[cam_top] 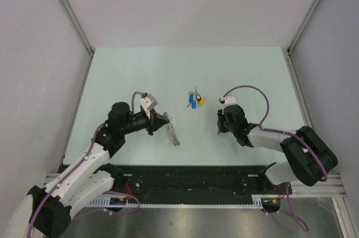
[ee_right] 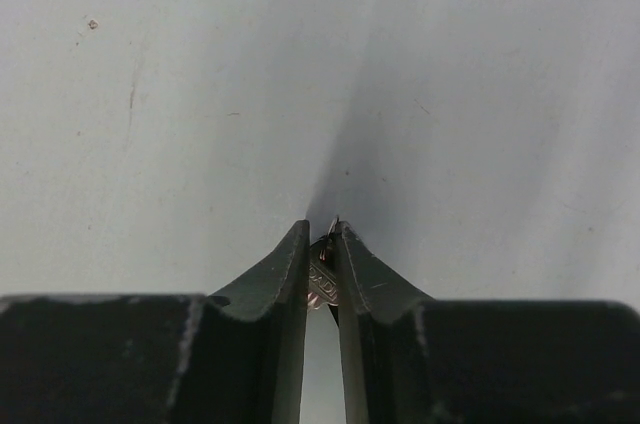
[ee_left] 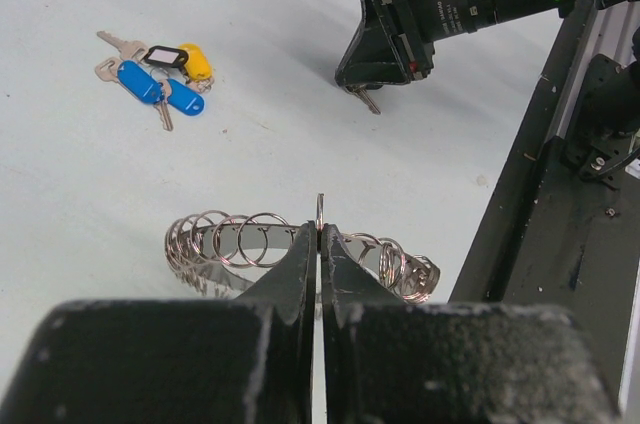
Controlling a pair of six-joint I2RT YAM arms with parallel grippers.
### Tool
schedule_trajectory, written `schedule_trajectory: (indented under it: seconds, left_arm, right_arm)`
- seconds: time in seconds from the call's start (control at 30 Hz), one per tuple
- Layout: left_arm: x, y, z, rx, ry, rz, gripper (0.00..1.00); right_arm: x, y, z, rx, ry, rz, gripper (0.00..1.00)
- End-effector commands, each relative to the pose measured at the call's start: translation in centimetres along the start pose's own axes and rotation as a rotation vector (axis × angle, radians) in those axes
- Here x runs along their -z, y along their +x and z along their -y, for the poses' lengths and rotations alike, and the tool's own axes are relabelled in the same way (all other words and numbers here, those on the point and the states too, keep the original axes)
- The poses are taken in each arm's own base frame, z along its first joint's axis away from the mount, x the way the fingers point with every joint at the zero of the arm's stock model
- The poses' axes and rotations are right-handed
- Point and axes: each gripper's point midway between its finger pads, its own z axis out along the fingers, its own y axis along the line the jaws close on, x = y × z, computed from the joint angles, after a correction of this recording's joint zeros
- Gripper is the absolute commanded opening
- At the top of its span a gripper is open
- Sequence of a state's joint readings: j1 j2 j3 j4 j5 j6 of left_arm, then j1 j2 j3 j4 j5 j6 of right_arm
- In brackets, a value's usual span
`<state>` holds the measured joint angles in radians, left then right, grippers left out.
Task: Put the keys on the keyring
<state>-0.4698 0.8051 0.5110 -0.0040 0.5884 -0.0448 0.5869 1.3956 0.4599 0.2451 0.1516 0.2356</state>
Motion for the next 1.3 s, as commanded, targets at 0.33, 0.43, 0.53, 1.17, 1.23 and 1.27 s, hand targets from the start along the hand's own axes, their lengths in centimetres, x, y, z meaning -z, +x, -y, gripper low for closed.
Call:
schedule_trajectory:
  seconds: [0.33, 0.43, 0.53, 1.17, 1.23, 1.27]
  left_arm:
    - [0.3, -2.9, 0.5, -0.067, 0.028, 0.075, 0.00]
    - [0.3, -3.1, 0.8, -0.089, 0.049, 0.087, 0.00]
    - [0.4, -3.8, 1.7, -0.134, 0.098, 0.125, 0.00]
    - [-0.7, -7.8, 6.3, -0.426, 0.479, 0.225, 0.00]
    - [-1.1, -7.8, 6.4, -0.432, 0.493, 0.219, 0.00]
    - [-1.1, -8.1, 6.4, -0.453, 0.498, 0.227, 0.00]
  right_arm:
    - [0.2, -1.2, -0.1, 0.000, 0.002, 0.018, 0.00]
    - [1.0, -2.2, -1.3, 0.036, -0.065, 0.043, 0.00]
    - [2.5, -4.0, -3.1, 0.080, -0.168, 0.100, 0.00]
    - [17.5, -14.5, -15.5, 0.486, -0.823, 0.404, 0.00]
    - [18.0, -14.8, -16.1, 0.524, -0.846, 0.412, 0.00]
    - [18.6, -14.7, -16.7, 0.541, -0.876, 0.403, 0.00]
